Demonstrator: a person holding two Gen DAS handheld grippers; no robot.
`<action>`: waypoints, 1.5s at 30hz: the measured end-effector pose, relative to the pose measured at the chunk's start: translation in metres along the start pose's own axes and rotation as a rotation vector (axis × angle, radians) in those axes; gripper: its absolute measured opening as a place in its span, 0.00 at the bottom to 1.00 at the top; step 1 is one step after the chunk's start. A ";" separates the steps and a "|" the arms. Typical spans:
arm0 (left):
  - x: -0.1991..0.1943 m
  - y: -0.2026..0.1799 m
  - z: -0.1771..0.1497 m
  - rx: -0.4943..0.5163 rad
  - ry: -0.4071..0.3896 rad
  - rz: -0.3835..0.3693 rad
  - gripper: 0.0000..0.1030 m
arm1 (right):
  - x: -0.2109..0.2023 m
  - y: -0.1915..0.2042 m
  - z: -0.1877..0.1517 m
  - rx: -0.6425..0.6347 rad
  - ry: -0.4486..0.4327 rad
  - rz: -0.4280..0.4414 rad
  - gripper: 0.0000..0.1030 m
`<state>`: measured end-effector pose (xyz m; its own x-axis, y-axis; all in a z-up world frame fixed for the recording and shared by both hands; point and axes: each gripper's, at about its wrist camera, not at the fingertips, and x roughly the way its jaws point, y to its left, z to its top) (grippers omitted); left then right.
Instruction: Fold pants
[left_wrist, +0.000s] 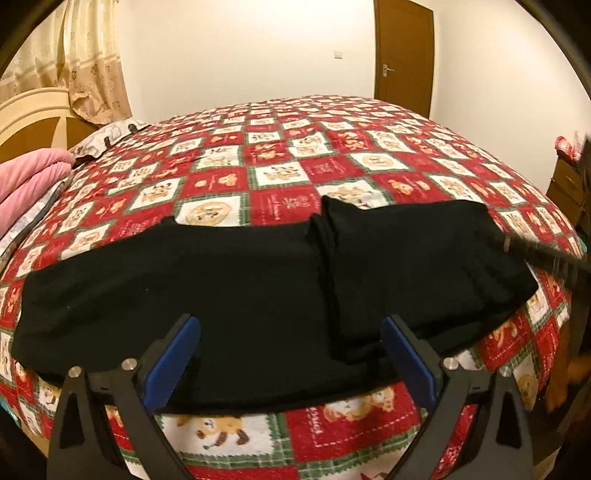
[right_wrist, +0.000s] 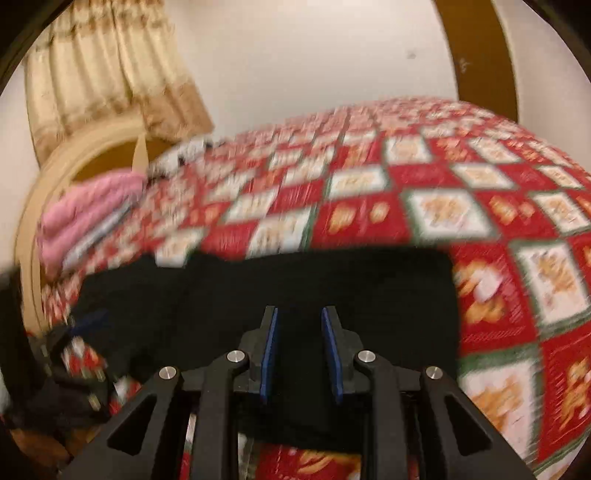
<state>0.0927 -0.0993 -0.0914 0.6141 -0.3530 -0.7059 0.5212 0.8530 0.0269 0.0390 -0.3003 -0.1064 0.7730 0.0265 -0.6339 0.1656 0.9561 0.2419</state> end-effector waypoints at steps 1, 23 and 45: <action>0.003 0.002 0.000 -0.009 0.011 0.001 0.98 | 0.005 0.002 -0.006 -0.006 0.011 -0.009 0.30; -0.049 0.234 -0.053 -0.500 -0.055 0.391 0.98 | 0.039 0.133 -0.012 -0.220 0.030 0.101 0.60; -0.021 0.299 -0.066 -0.727 -0.088 0.165 0.36 | -0.001 0.162 -0.020 -0.187 0.014 0.199 0.60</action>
<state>0.1963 0.1885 -0.1156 0.7111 -0.2015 -0.6736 -0.0865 0.9257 -0.3682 0.0529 -0.1397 -0.0817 0.7704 0.2219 -0.5977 -0.1058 0.9690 0.2234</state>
